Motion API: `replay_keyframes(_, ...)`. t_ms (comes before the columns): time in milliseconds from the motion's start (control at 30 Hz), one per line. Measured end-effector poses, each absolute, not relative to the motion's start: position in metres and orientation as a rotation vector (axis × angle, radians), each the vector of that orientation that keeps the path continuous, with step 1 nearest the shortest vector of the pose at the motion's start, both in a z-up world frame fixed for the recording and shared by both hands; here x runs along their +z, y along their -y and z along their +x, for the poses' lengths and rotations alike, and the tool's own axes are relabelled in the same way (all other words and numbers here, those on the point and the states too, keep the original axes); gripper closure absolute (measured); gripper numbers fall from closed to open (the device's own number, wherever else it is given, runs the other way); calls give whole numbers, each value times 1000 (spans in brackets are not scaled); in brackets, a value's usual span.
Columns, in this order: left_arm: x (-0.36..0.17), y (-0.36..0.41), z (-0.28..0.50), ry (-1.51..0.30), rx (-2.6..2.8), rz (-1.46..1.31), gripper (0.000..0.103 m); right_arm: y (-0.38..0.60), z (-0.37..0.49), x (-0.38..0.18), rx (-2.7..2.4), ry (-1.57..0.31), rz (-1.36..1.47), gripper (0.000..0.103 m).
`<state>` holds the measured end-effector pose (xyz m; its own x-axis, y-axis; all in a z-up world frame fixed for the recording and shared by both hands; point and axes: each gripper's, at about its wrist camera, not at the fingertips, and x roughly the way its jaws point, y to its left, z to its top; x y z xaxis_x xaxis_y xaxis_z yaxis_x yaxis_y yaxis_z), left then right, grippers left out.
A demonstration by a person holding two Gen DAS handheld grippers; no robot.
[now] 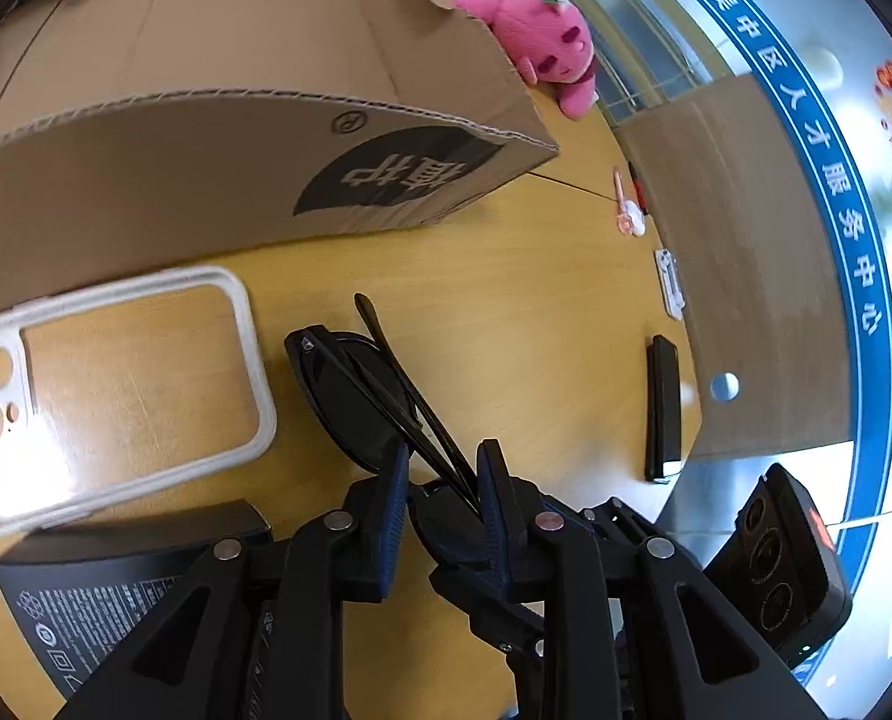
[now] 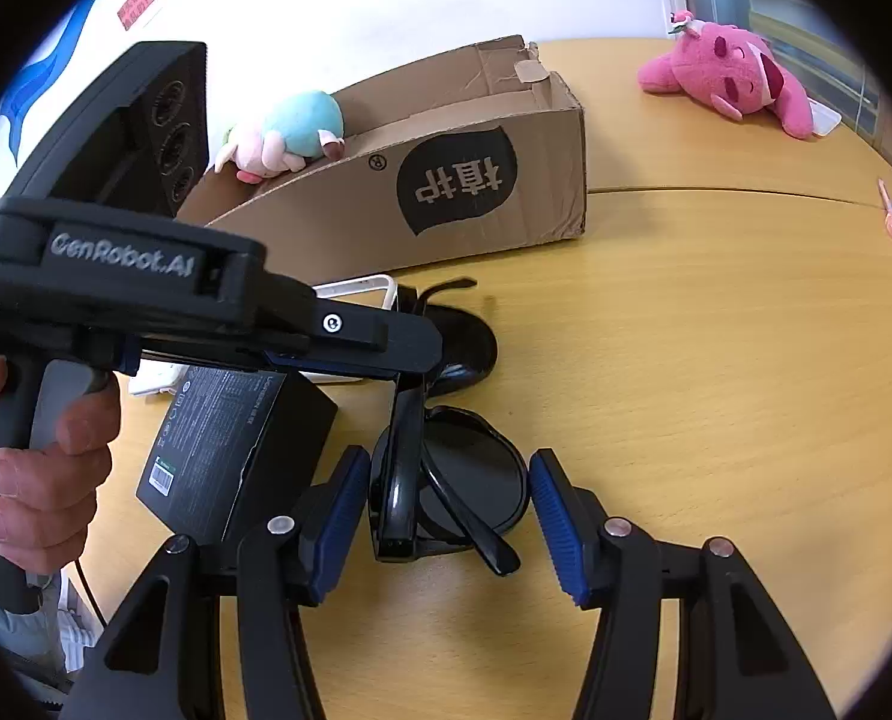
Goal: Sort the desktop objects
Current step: 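Lower the right gripper over the sunglasses and close on the frame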
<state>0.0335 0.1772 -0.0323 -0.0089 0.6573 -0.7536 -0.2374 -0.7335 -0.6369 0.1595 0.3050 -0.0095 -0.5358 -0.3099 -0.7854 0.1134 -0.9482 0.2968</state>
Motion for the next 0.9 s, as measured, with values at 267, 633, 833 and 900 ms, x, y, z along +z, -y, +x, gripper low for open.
replay_keyframes(267, -33, -177, 34, 478, 1829, -1683, 40, -332, 163, -1, -2608, 459, 1321, 49)
replay_keyframes(633, -34, -198, 25, 525, 1763, -1656, 40, -329, 170, -2, -2541, 443, 1333, 91)
replay_keyframes(833, -31, -200, 28, 485, 1780, -1658, 39, -329, 171, -18, -2491, 467, 1411, 86)
replay_keyframes(900, -32, -200, 29, 466, 1790, -1657, 40, -336, 172, -18, -2483, 480, 1417, 79)
